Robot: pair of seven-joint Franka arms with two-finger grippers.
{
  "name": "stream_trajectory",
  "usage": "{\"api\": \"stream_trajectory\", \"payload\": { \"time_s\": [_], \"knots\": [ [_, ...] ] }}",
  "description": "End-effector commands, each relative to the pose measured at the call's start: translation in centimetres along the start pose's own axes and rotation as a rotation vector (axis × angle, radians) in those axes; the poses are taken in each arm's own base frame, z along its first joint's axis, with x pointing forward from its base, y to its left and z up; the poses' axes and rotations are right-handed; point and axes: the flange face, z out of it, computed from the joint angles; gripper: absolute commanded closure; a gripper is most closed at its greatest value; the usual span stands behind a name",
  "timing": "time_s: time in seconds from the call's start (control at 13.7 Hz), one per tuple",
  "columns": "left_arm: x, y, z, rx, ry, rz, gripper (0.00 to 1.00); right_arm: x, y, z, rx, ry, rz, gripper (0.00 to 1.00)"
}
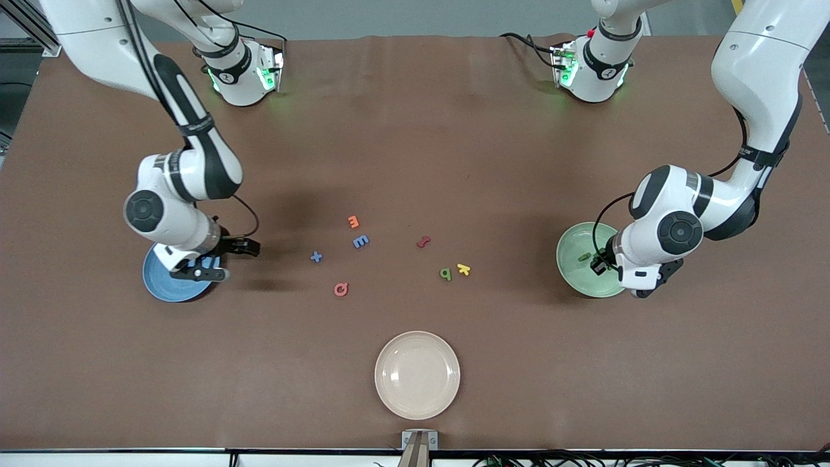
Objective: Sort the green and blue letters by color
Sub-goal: 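Grasp the blue x with the right gripper while the left gripper returns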
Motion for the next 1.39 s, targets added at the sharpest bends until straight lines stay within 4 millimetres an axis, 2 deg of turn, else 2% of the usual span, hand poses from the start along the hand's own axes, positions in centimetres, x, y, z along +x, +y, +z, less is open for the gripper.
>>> {"api": "stream_trajectory", "payload": {
  "time_s": [0.0, 0.15, 0.44, 0.66, 0.8, 0.95, 1.02, 1.17, 1.24, 1.31],
  "knots": [
    [-0.3, -1.7, -0.7, -0.011, 0.038, 0.010, 1.00, -0.2, -4.9, -1.5, 0.010, 0.016, 0.103, 0.01],
    [-0.7, -1.8, -0.8, -0.017, 0.047, 0.027, 1.00, -0.6, -8.3, -1.4, 0.012, 0.023, 0.225, 0.01],
    [-1.3, -2.1, -0.4, -0.016, 0.051, 0.038, 1.00, -0.4, -12.1, -0.2, 0.014, 0.023, 0.379, 0.01],
    [-1.4, -2.2, -0.3, -0.020, 0.052, 0.042, 1.00, -0.3, -13.4, 1.3, 0.011, 0.017, 0.410, 0.02],
    [-1.9, -2.5, 0.8, -0.036, 0.049, 0.050, 1.00, -0.2, -13.8, 2.0, 0.009, 0.012, 0.421, 0.03],
    [-1.9, -2.6, 1.0, -0.043, 0.049, 0.048, 0.99, 0.0, -14.0, 2.6, 0.014, 0.018, 0.436, 0.08],
    [-1.8, -2.6, 1.0, -0.045, 0.050, 0.046, 0.91, -0.1, -14.4, 3.0, 0.016, 0.020, 0.435, 0.12],
    [-1.8, -2.5, 0.9, -0.048, 0.049, 0.043, 0.16, 0.0, -14.7, 3.6, 0.020, 0.026, 0.434, 0.23],
    [-1.6, -2.6, 0.8, -0.047, 0.051, 0.040, 0.00, 0.0, -14.8, 3.8, 0.020, 0.024, 0.433, 0.28],
    [-1.5, -2.6, 0.5, -0.046, 0.054, 0.038, 0.00, 0.1, -14.9, 4.0, 0.019, 0.023, 0.434, 0.33]
  ]
}}
